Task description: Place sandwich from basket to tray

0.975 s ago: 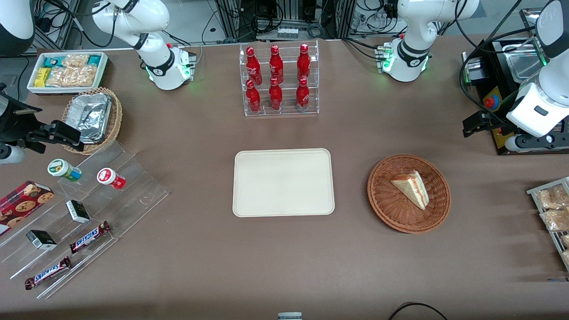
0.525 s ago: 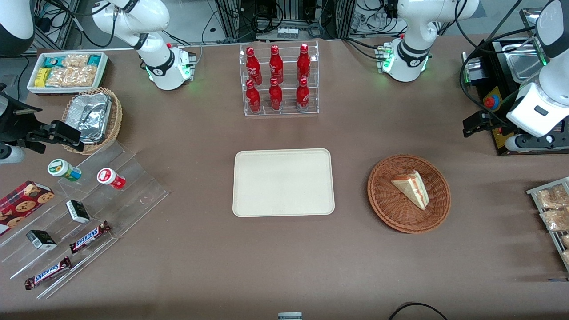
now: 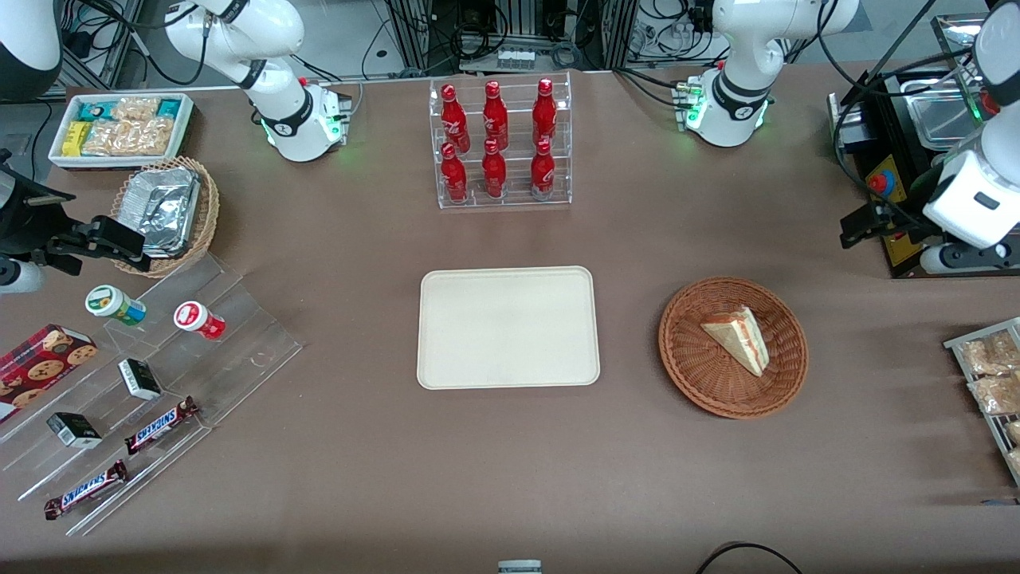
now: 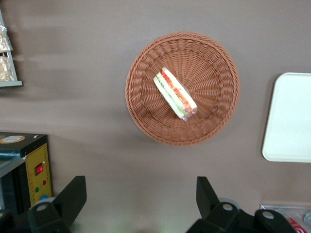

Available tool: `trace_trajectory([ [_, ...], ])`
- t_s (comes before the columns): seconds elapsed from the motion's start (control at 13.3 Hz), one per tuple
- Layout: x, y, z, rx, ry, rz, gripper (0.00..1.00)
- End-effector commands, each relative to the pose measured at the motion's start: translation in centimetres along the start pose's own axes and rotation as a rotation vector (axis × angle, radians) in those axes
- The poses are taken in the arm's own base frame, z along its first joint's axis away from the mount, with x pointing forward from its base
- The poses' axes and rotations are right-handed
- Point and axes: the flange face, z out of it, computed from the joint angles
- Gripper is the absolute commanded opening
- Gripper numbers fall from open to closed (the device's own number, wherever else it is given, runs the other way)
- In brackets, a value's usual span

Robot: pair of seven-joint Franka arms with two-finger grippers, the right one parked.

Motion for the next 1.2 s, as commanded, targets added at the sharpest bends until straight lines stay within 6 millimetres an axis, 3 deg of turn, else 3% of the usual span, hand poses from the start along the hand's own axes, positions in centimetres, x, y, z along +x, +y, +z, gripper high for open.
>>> trace_trajectory([
  [0.0,0.3,-0.2,4.2,0.008,0.003,0.008,1.0],
  [0.3,1.1,0.8,10.4,0.002,-0.019,0.016,1.0],
  [0.53,2.2,1.8,12.6,0.0,-0.022,-0.065,1.0],
  [1.12,3.7,7.2,17.4,-0.003,-0.012,-0.345,1.0],
])
